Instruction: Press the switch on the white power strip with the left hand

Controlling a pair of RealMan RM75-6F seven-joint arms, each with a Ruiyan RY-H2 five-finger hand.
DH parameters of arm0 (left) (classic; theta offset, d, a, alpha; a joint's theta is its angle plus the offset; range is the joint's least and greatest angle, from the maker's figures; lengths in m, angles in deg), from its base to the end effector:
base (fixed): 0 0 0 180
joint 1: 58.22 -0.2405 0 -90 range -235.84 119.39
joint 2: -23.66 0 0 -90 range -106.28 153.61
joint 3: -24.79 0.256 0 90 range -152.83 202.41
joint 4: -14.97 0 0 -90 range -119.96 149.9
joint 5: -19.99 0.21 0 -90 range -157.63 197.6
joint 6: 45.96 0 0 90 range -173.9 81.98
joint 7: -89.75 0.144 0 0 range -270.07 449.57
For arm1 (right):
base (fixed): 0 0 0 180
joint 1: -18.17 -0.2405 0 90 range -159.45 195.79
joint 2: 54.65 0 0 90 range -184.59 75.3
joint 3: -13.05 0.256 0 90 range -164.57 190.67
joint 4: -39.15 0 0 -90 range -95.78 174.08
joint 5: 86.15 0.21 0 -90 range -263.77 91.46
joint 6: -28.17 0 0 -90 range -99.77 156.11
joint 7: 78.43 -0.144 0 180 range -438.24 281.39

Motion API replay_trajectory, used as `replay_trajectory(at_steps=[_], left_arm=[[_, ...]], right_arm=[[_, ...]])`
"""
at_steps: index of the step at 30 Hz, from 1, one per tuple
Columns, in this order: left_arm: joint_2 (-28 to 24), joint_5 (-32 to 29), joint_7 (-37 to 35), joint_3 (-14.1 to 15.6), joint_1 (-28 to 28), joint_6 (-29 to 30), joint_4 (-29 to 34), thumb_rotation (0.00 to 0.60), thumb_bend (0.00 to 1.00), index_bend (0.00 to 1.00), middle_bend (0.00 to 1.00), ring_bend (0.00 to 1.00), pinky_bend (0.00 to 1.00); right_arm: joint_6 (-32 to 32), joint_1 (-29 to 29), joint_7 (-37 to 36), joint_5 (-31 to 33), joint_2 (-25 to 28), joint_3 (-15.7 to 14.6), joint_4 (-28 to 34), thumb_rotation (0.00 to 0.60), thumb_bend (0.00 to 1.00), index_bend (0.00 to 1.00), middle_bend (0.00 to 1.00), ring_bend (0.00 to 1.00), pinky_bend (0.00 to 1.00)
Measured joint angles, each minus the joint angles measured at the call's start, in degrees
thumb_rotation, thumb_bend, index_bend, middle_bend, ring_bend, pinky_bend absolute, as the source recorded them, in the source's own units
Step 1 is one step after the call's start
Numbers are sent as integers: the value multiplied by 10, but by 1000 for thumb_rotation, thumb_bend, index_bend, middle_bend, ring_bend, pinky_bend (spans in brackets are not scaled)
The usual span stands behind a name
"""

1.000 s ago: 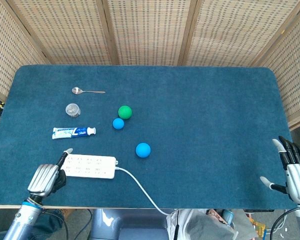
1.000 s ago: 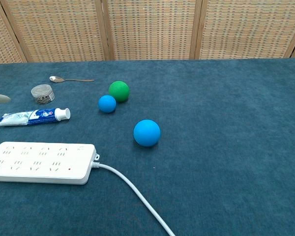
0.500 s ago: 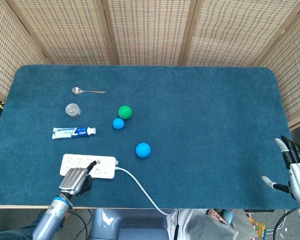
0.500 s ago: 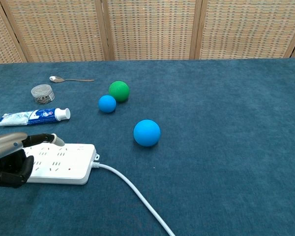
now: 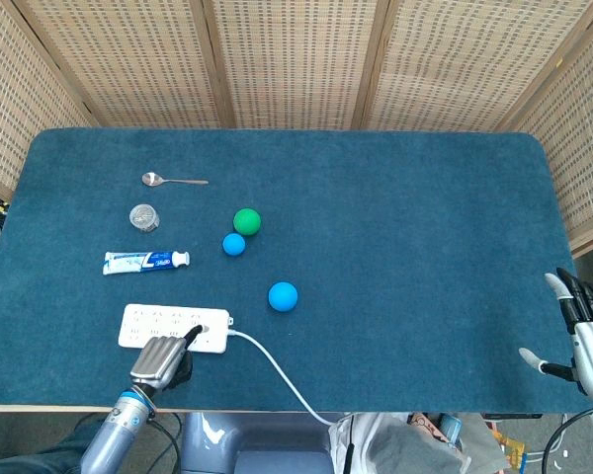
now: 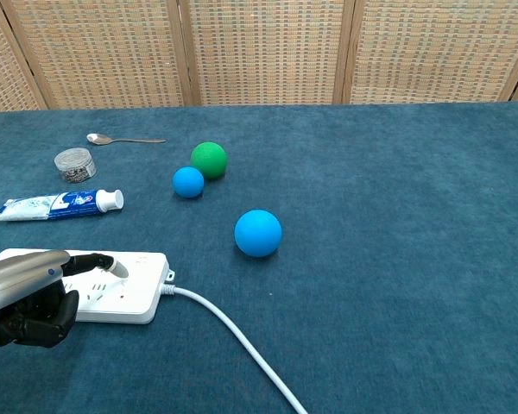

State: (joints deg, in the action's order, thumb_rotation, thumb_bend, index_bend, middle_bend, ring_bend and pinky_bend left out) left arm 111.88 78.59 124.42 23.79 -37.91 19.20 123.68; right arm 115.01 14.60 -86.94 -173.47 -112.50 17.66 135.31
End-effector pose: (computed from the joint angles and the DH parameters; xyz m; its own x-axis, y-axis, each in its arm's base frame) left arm -0.1867 0.1932 -0.0282 0.2709 0.5151 0.8132 0.9619 -0.1125 -0.2492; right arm -0.3012 -0.1797 0.1941 0.2955 0.0487 0.9541 -0.9546 -0.0256 0.2969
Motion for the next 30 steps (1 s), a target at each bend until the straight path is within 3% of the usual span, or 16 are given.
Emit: replay_trajectory(at_steps=[19, 28, 30], left_arm=[[6, -33, 5, 18, 18, -13, -11, 600, 1000, 205, 1000, 1000, 1000], [8, -3, -13, 16, 14, 12, -9, 600, 1000, 204, 1000, 1000, 1000], [3, 27, -30, 14, 8, 31, -5, 600, 877, 190, 998, 1000, 998]], right_arm=[[1, 0, -1, -1, 0, 0, 0, 600, 0, 0, 0, 0, 0], [0, -1, -4, -1, 0, 0, -1, 600, 0, 0, 0, 0, 0], [-1, -1, -4, -1, 0, -1, -1, 600, 0, 0, 0, 0, 0]])
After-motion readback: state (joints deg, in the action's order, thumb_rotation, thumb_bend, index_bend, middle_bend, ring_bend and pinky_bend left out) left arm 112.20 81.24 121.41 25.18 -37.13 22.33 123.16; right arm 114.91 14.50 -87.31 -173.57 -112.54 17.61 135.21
